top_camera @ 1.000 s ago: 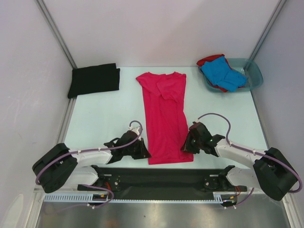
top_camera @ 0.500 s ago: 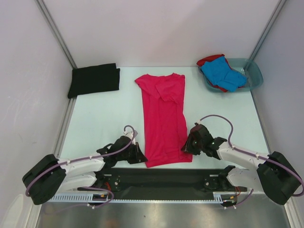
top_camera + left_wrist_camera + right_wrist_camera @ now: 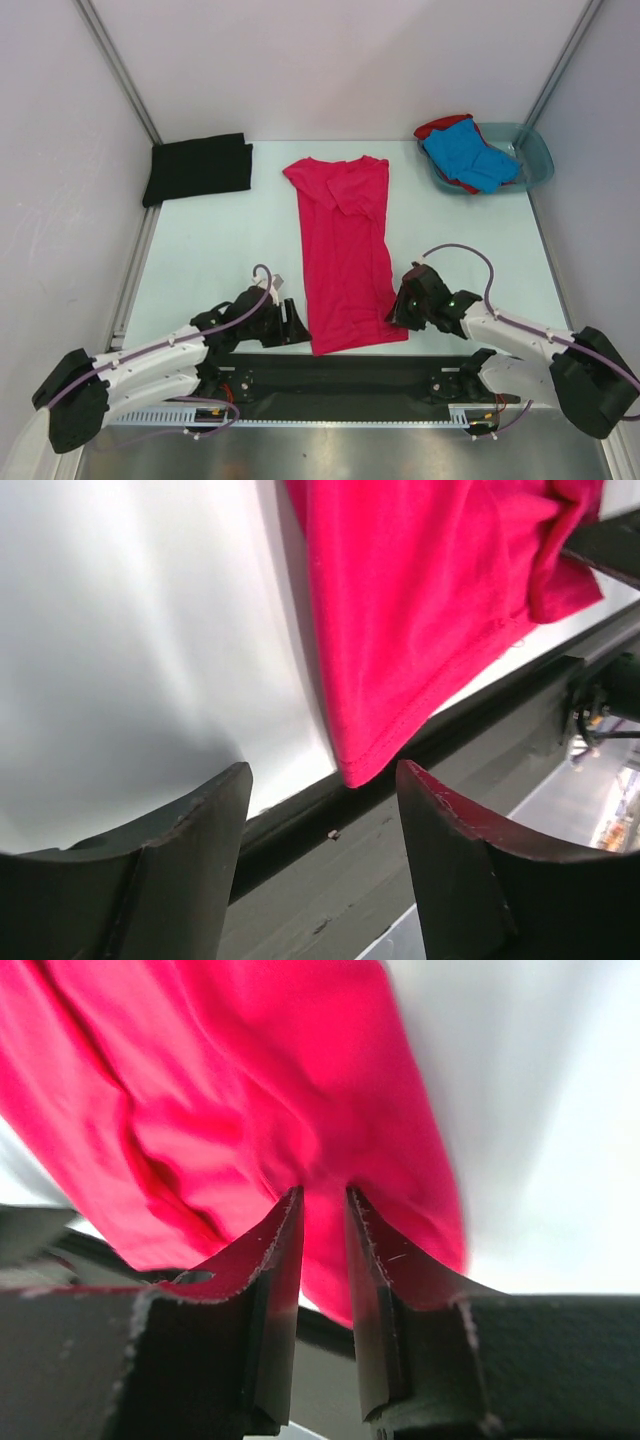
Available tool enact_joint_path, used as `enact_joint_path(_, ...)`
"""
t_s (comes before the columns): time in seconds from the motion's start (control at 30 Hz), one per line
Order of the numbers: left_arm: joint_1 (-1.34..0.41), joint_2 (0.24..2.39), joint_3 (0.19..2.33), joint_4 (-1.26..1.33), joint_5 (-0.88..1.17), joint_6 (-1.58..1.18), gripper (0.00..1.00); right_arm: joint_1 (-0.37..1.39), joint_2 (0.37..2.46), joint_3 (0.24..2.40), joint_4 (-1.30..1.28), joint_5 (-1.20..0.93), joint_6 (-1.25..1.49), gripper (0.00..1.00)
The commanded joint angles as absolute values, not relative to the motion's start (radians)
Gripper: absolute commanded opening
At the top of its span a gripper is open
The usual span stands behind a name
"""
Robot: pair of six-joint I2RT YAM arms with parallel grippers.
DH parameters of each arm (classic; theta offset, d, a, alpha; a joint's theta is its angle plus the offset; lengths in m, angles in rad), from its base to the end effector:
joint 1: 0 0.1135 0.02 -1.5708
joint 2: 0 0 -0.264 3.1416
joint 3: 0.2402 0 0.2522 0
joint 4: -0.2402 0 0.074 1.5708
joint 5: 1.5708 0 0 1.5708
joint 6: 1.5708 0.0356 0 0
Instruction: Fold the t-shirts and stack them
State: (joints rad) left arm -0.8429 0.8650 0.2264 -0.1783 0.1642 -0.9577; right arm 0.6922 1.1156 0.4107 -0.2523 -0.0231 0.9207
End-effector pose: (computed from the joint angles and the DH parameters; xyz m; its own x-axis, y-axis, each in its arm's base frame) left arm 0.0994 -0.1203 0.1370 -0.9424 -0.1553 -0.2964 0.0700 0.7747 -0.6284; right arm 0.1477 0.1235 0.1480 -0.8970 0.2901 -0.3335 0.1086 0.8761 0.4698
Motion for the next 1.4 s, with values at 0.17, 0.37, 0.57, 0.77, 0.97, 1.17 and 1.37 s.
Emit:
enact_joint_path(0.17,-0.847,1.125,0.403,-0.255,0.072,-0.827,0.70,0.716,0.879,0.567,-0.658,0.179,0.847,0.35)
enact_joint_path(0.37,-0.847,1.354,0.635,-0.158,0.115,-0.743,0.70,0.704,0.948,0.617,-0.669,0.218,0.807,0.37)
enact_joint_path(0.57,-0.845,1.534,0.830,-0.162,0.121,-0.671,0.71,0.707,0.992,0.610,-0.611,0.227,0.770,0.38)
enact_joint_path(0.77,-0.845,1.606,0.900,-0.186,0.109,-0.653,0.71,0.704,1.032,0.653,-0.609,0.250,0.733,0.38)
enact_joint_path(0.97,-0.845,1.549,0.740,-0.170,0.117,-0.707,0.68,0.703,1.083,0.617,-0.568,0.201,0.750,0.38)
enact_joint_path(1.17,-0.847,1.448,0.592,-0.178,0.114,-0.759,0.45,0.706,1.103,0.589,-0.569,0.193,0.770,0.37)
enact_joint_path(1.37,-0.847,1.370,0.519,-0.225,0.095,-0.778,0.00,0.706,1.072,0.584,-0.572,0.189,0.773,0.37)
